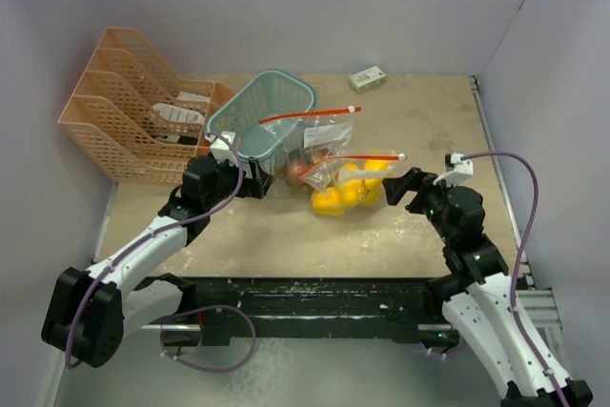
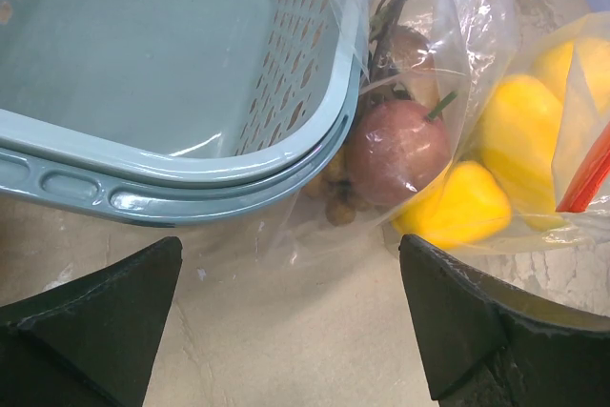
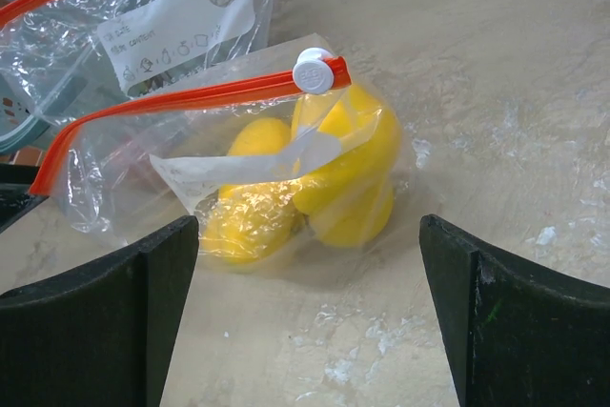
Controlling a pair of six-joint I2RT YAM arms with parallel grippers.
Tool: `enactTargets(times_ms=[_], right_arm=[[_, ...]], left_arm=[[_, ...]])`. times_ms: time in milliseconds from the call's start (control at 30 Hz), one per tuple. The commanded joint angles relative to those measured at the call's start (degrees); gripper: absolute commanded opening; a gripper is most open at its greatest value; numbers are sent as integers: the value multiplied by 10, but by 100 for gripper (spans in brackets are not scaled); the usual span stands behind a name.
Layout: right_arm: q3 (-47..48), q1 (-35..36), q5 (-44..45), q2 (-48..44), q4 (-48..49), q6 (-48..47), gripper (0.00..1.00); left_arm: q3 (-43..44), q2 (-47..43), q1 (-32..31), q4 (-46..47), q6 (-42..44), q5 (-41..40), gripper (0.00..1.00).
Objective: Open the zip-top bag and remove the fake food
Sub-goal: Move the zipper food storage bag to the center of the board.
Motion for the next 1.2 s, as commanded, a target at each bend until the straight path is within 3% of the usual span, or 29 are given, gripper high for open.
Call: enactTargets(times_ms=[0, 533, 767, 900, 1067, 1167], right_arm=[[23, -1, 16, -7, 7, 6, 99], [8, -1, -15, 22, 40, 6, 96], [-18, -1, -48, 47, 89, 17, 94], [-37, -1, -67, 42, 117, 27, 92], [-33, -1, -63, 25, 93, 23, 92], [-25, -1, -51, 3, 65, 12, 92]], left_arm=[[22, -7, -3, 31, 2, -4, 99], [19, -49, -8, 30, -28, 1, 99], [96, -107, -54, -54, 0, -71, 99], [199, -33, -56, -127, 34, -107, 99], [264, 70, -72, -102, 31, -91, 99], [309, 135, -101, -103, 45, -129, 99]])
